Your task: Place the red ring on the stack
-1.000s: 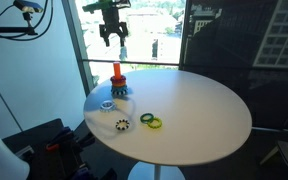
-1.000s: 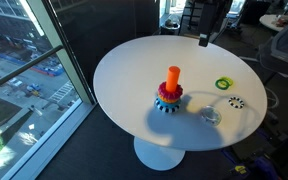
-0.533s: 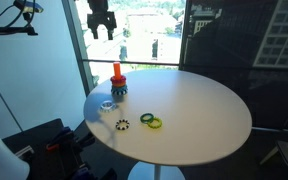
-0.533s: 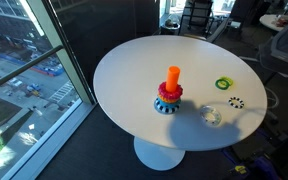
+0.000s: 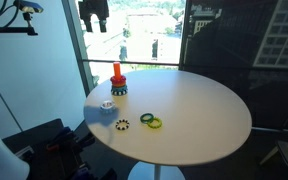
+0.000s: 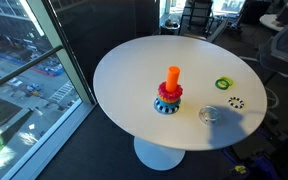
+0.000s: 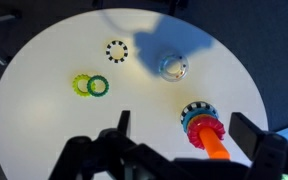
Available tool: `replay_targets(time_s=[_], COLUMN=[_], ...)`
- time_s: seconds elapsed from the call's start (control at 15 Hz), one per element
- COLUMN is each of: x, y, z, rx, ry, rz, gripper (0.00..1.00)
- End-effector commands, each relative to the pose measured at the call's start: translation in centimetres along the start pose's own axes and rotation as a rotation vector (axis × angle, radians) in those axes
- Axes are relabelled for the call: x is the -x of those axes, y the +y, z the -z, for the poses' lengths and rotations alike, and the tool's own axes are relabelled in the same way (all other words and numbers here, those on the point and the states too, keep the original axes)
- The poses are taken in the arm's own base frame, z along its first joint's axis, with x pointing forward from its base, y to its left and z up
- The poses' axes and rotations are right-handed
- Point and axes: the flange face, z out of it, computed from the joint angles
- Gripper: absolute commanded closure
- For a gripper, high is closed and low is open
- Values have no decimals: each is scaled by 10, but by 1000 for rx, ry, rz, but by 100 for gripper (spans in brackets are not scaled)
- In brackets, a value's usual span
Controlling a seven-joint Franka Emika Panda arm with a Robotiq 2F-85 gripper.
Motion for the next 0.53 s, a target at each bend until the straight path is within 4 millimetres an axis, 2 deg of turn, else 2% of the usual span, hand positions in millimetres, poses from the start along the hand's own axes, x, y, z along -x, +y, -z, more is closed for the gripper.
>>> replay_targets(time_s=[0.0,0.07,0.13,0.47], x=[22,24,14,14], y=[20,24,17,17], z=[12,13,10,8], rx=[3,1,-3,-3], ry=[19,24,21,17], rz=[-64,-70,-41,-40], gripper=[0,0,0,0])
